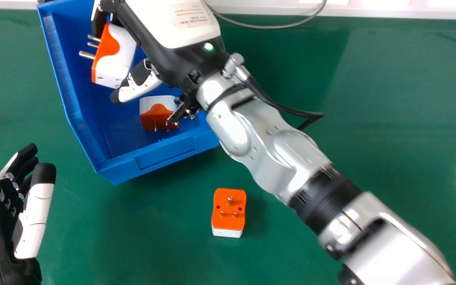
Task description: Pick all objects and put in blue box
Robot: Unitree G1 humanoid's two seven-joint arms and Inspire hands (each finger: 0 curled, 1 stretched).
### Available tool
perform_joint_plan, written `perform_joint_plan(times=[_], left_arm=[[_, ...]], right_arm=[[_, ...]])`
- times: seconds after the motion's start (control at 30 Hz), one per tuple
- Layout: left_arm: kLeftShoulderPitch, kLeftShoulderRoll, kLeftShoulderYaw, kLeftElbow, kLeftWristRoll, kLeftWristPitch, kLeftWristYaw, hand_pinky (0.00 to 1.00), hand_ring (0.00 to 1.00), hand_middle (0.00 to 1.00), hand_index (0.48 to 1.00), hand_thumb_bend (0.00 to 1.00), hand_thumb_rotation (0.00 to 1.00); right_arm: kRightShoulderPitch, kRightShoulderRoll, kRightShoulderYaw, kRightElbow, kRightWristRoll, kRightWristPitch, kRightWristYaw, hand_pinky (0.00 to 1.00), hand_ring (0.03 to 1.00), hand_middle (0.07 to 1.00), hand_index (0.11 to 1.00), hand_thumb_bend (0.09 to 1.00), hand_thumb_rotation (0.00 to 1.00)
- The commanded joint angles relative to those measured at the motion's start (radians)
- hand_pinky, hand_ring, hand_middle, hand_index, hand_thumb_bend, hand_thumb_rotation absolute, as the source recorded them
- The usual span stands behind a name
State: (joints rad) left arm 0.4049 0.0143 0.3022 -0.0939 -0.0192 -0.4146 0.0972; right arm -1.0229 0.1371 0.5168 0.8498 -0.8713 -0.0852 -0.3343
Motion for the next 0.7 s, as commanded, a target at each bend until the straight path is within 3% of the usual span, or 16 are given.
perform_joint_plan(times=[0.0,0.1,0.23,0.4,0.67], left_arm=[[0.005,-0.001,0.005,-0.028,-0.002,-0.005,0.005,0.82,0.83,0.83,0.838,0.94,0.76],[0.009,-0.004,0.001,-0.033,0.001,-0.004,0.006,0.82,0.83,0.83,0.838,0.95,0.76],[0.013,-0.008,-0.003,-0.039,0.006,-0.004,0.008,0.82,0.83,0.83,0.837,0.95,0.76],[0.017,-0.014,-0.009,-0.048,0.014,-0.005,0.011,0.82,0.83,0.83,0.836,0.95,0.76],[0.019,-0.015,-0.011,-0.053,0.013,-0.004,0.014,0.82,0.83,0.83,0.834,0.94,0.76]], right_arm=[[-0.098,0.039,0.007,0.064,0.013,0.003,-0.041,0.27,0.382,0.462,0.484,0.490,0.13],[-0.146,0.064,0.018,0.156,0.023,-0.004,-0.059,0.28,0.381,0.459,0.484,0.493,0.13],[-0.181,0.086,0.039,0.234,0.026,-0.011,-0.065,0.31,0.397,0.507,0.496,0.504,0.04],[-0.184,0.100,0.070,0.268,0.026,-0.013,-0.064,0.31,0.407,0.518,0.496,0.501,0.03],[-0.168,0.112,0.082,0.259,0.070,0.003,0.019,0.34,0.466,0.556,0.472,0.492,0.01]])
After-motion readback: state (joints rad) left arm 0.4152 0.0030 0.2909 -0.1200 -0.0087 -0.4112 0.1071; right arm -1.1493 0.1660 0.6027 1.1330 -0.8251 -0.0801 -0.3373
